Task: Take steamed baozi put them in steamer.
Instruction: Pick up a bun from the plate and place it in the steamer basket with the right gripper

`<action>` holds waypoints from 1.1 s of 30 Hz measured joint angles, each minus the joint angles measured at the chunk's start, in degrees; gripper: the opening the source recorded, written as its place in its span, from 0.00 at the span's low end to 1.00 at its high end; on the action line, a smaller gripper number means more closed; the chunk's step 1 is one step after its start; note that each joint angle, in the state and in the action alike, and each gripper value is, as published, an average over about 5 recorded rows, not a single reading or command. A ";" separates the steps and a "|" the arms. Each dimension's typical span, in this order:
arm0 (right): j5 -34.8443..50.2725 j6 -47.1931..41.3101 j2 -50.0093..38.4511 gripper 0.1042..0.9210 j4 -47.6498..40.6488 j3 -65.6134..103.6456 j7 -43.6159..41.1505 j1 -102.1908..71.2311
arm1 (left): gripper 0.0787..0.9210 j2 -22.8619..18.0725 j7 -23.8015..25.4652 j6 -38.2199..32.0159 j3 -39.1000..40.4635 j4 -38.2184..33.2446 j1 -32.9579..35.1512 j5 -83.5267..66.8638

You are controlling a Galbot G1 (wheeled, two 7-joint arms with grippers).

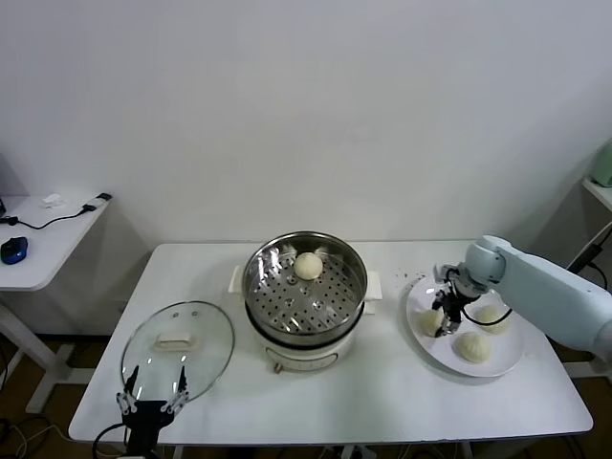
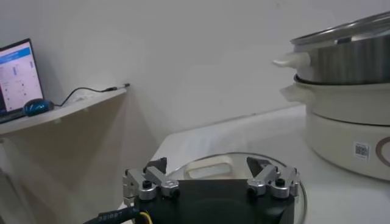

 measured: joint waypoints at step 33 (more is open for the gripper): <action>34.57 -4.54 10.79 0.57 5.45 -27.72 1.53 40.36 | 0.88 0.05 0.14 0.06 2.68 -1.32 -0.69 0.01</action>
